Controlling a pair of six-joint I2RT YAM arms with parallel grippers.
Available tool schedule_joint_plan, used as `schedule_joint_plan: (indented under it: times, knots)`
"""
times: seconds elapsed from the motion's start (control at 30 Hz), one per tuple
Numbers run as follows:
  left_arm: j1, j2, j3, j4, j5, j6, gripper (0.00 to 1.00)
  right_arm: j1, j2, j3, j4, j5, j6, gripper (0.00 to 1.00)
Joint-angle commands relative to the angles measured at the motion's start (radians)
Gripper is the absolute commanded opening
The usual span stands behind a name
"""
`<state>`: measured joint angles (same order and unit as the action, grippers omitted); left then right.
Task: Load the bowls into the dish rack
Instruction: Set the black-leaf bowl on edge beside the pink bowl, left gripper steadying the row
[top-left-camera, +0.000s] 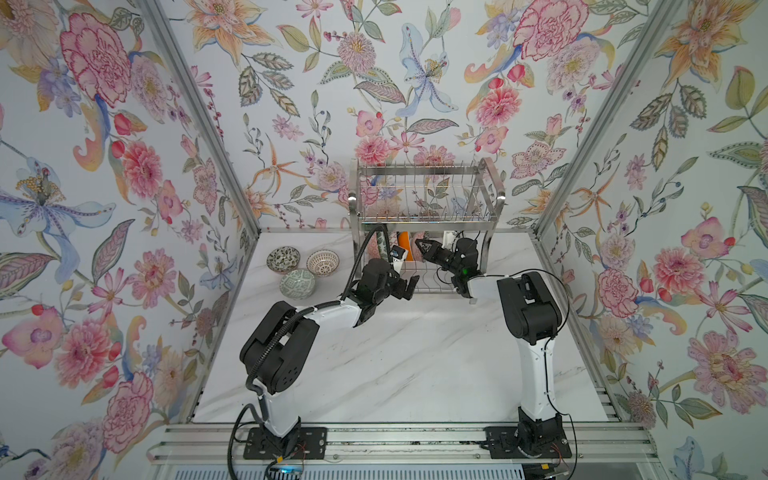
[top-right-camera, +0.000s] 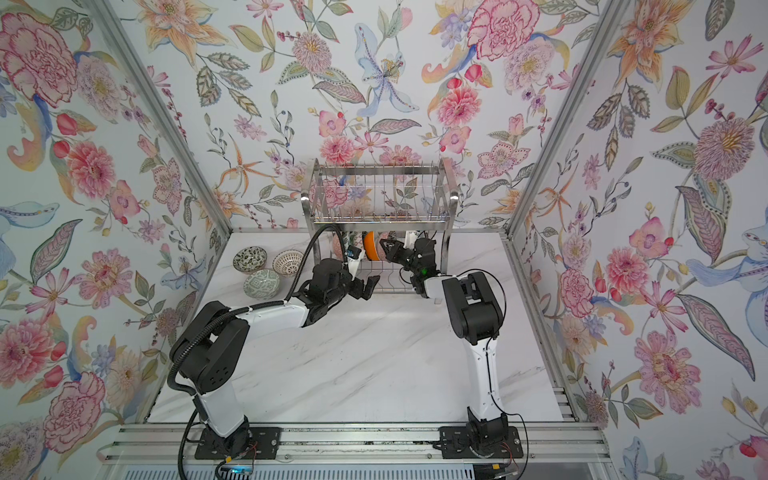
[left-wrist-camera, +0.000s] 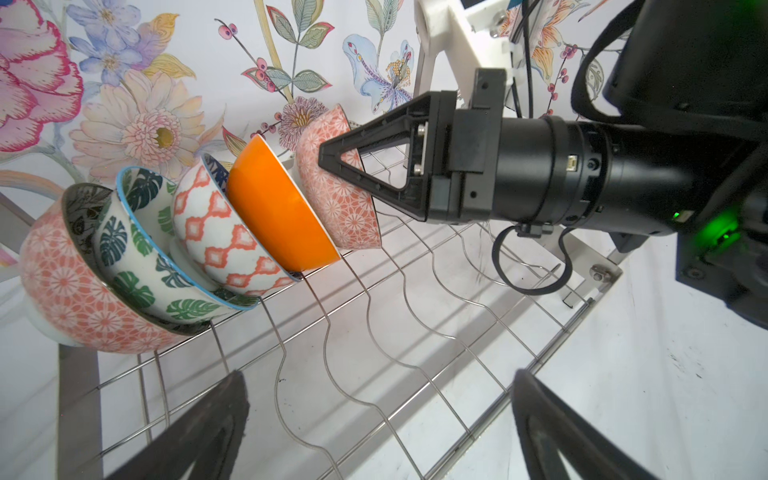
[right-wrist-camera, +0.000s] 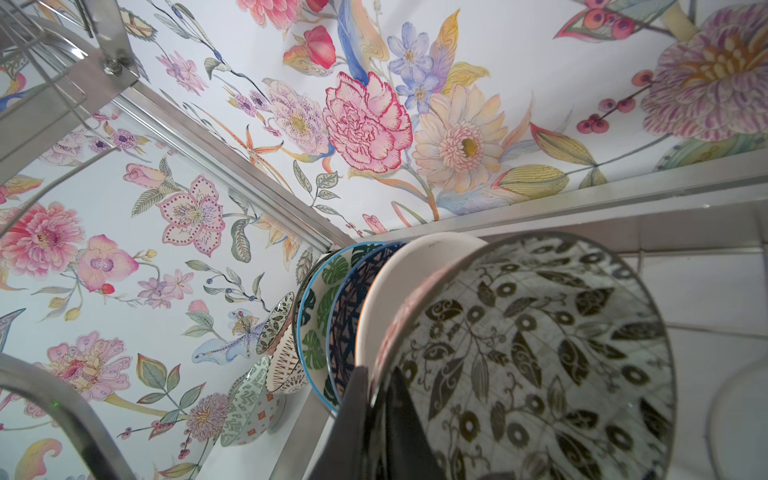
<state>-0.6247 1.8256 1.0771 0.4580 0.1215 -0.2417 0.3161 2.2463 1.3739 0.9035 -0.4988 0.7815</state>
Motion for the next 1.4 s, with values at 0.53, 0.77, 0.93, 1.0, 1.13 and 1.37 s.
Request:
schedule_joint_plan:
  times: [0.53, 0.77, 0.93, 1.0, 1.13, 1.37]
  knots:
    - [0.011, 0.037, 0.041, 0.019, -0.026, 0.034, 0.99, -0.017, 0.094, 0.108, 0.174, -0.063, 0.117, 0.1]
    - [0.013, 0.038, 0.042, 0.015, -0.031, 0.039, 0.99, -0.022, 0.115, 0.128, 0.195, -0.074, 0.142, 0.1]
    - [0.013, 0.042, 0.042, 0.012, -0.032, 0.041, 0.99, -0.022, 0.14, 0.144, 0.216, -0.087, 0.17, 0.1]
    - [0.012, 0.044, 0.044, 0.01, -0.034, 0.043, 0.99, -0.022, 0.149, 0.148, 0.231, -0.091, 0.185, 0.11]
    - [0.013, 0.044, 0.044, 0.005, -0.036, 0.048, 0.99, -0.024, 0.16, 0.155, 0.245, -0.09, 0.203, 0.11]
    - [0.014, 0.045, 0.044, 0.001, -0.039, 0.051, 0.99, -0.029, 0.169, 0.15, 0.241, -0.087, 0.202, 0.1]
